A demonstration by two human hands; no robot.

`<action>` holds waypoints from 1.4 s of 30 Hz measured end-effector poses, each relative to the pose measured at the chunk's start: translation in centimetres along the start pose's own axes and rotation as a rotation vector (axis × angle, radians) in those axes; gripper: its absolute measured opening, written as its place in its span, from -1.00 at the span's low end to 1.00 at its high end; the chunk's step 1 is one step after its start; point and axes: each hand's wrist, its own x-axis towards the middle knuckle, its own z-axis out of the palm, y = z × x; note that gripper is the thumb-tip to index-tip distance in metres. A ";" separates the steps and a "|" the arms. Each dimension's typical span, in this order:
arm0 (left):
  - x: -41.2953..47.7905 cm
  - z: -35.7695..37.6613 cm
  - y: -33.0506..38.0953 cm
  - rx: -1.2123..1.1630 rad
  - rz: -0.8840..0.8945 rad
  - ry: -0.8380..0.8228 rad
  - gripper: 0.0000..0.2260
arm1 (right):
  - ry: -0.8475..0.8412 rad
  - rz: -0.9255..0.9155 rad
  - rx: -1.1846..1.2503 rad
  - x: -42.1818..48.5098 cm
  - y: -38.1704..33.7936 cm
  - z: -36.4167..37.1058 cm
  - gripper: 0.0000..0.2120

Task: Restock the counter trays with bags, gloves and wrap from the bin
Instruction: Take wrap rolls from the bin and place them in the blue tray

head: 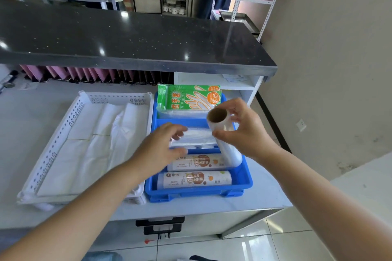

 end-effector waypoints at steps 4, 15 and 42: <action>-0.1 -2.9 -0.7 -0.042 -0.053 0.137 -0.64 | -0.261 -0.043 -0.118 0.5 -0.8 2.9 -0.55; -2.7 -2.3 -4.2 0.026 -0.282 0.173 -0.66 | -0.583 -0.096 -0.372 -0.3 2.4 12.1 -0.32; -3.1 3.6 1.7 0.514 -0.473 -0.279 -0.50 | -0.408 -0.202 -0.577 -3.0 10.5 1.2 -0.34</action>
